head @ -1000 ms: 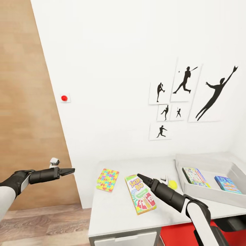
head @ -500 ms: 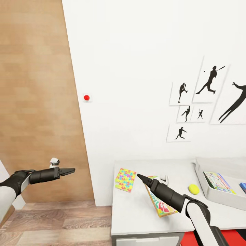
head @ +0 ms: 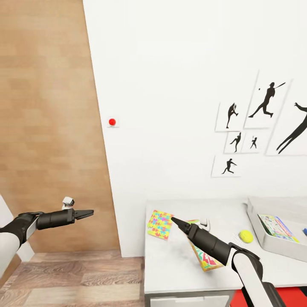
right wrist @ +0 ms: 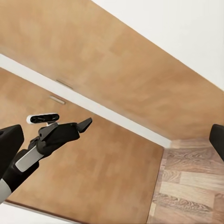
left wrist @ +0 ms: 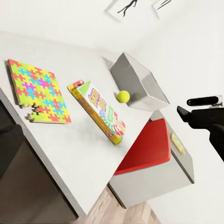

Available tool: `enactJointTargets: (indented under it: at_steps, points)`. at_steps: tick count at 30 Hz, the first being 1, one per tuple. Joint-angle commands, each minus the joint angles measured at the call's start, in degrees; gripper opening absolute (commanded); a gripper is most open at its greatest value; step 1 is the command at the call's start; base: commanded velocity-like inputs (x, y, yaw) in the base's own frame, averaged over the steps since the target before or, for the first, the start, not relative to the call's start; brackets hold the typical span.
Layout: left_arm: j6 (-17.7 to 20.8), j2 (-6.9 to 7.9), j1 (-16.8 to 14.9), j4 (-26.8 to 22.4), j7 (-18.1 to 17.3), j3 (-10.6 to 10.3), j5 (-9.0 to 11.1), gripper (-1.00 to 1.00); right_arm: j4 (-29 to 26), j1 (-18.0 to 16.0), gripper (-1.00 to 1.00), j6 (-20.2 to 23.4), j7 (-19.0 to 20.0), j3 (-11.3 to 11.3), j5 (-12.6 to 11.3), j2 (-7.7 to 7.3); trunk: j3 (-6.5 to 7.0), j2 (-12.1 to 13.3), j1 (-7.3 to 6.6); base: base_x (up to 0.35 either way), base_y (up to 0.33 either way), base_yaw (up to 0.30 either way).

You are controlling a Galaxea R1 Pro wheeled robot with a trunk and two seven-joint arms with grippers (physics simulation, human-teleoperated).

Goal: Put all the toys in the child's room - the three board games (two on the bed and one on the table), the two jigsaw puzzles on the table, and the tennis ball on the table - inside the toy box on the table in the child's room.

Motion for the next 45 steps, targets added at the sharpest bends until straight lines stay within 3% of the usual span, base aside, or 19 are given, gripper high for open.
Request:
enactJointTargets:
  at_steps: [1,19,45]
  points:
    - [0.6,0.00,0.0,0.0,-0.2,0.1,-0.2,1.00,0.0,0.0,1.00,0.2,0.1,0.0,0.0,-0.01,-0.03,0.0,0.02,0.000,0.237,0.000]
    - [0.6,-0.08,0.0,0.0,-0.2,0.1,-0.1,1.00,0.1,0.0,1.00,0.2,0.1,-0.2,0.0,0.02,-0.03,0.0,0.02,0.170,0.221,0.000]
    - [0.3,-0.07,0.0,0.0,-0.2,0.1,-0.1,1.00,0.1,0.0,1.00,0.1,0.1,-0.1,0.1,-0.04,-0.03,0.0,0.02,0.067,0.006,0.000]
